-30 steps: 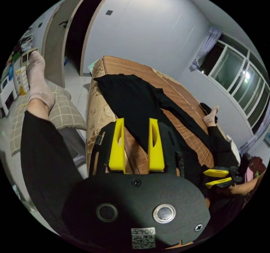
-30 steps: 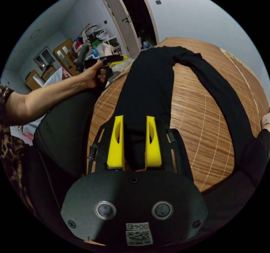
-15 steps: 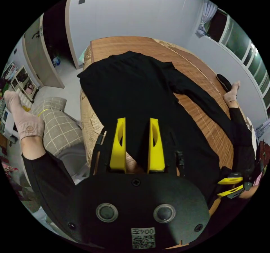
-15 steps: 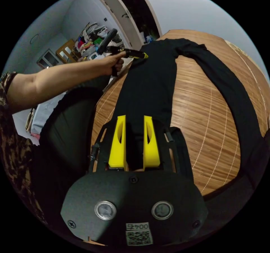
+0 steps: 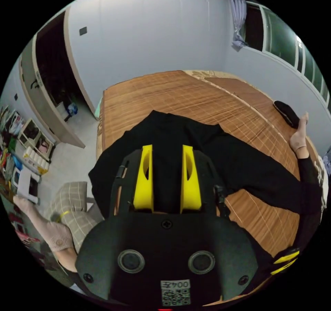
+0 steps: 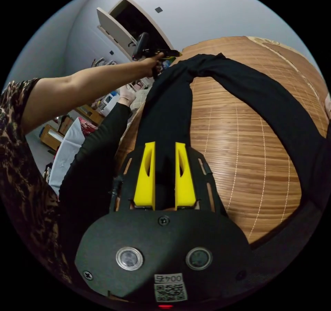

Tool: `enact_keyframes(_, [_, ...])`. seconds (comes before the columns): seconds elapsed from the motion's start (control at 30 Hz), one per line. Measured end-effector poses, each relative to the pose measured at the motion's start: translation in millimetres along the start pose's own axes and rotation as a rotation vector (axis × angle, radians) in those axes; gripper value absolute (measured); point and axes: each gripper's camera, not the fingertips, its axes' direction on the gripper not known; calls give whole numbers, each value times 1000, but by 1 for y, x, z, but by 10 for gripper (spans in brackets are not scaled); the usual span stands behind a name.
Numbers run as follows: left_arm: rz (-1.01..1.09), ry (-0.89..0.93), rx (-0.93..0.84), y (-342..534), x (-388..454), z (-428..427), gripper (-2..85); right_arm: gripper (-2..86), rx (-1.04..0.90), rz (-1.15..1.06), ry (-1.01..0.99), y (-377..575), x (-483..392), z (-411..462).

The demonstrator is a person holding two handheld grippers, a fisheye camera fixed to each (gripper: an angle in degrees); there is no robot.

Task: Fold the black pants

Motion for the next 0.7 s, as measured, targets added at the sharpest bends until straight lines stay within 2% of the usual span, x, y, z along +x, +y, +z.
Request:
enact_keyframes(0.13, [21,-32,-57,-19,20,43,144,66,8,33,-21,1,9,-5])
enact_keyframes(0.27, [-82,-4,-160,-23,11,83,187,77,9,32,-42,0,12,-8])
enact_keyframes(0.53, [-99,-32,-154,-34,-20,95,218,89,-1,19,-74,-4,12,-9])
enact_keyframes(0.7, [-69,34,-154,-34,-28,94,232,89,0,36,-70,-9,15,-7])
